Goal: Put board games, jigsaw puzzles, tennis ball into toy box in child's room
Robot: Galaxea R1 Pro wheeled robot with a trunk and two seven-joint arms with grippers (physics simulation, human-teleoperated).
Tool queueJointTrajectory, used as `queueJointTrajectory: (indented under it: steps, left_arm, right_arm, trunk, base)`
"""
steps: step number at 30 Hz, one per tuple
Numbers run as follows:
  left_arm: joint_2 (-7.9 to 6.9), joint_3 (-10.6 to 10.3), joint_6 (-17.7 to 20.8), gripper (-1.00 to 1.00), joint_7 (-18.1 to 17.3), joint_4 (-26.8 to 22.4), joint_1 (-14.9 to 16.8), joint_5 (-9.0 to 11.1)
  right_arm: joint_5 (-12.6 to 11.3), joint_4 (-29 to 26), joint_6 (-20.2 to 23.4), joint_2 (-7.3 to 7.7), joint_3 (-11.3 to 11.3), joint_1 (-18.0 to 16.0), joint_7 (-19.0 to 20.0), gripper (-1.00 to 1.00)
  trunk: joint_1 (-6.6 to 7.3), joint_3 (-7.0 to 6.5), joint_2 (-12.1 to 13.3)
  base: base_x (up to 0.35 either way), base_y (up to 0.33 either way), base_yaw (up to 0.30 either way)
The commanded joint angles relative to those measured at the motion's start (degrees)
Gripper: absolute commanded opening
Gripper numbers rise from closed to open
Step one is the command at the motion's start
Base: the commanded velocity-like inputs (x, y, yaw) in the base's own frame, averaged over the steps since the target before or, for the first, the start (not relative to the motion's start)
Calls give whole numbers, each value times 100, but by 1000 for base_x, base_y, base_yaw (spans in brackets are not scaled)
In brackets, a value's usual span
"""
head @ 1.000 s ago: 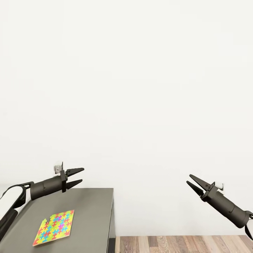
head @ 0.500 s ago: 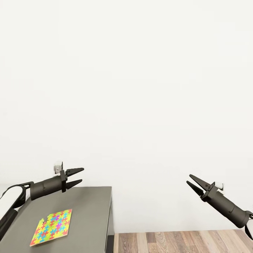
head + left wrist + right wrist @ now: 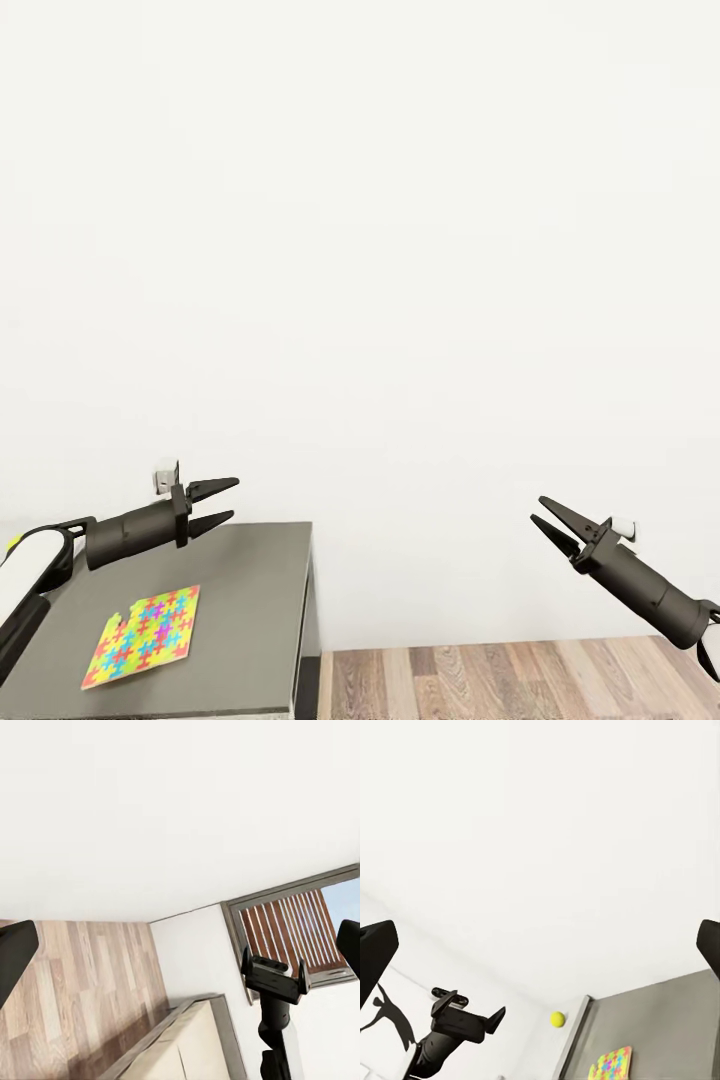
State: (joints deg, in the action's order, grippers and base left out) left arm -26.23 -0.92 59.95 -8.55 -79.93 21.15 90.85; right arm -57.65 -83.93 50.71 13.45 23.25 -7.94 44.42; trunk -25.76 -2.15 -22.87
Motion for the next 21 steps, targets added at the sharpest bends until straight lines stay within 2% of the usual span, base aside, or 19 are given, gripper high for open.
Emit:
queueJointTrajectory:
  steps: [1, 21]
  left_arm:
    - [-4, -6, 5, 100, -59, 4, 3, -49]
    - [-5, -5, 5, 100, -59, 4, 3, -49]
  right_arm:
    - [0, 2, 28, 0, 5, -3, 14, 100]
    - [4, 0, -130, 1, -5, 1, 6, 100]
  trunk:
    - [-2, 10, -5]
    - [-2, 52, -5]
  base:
    - [-10, -11, -2]
    - [-1, -1, 0]
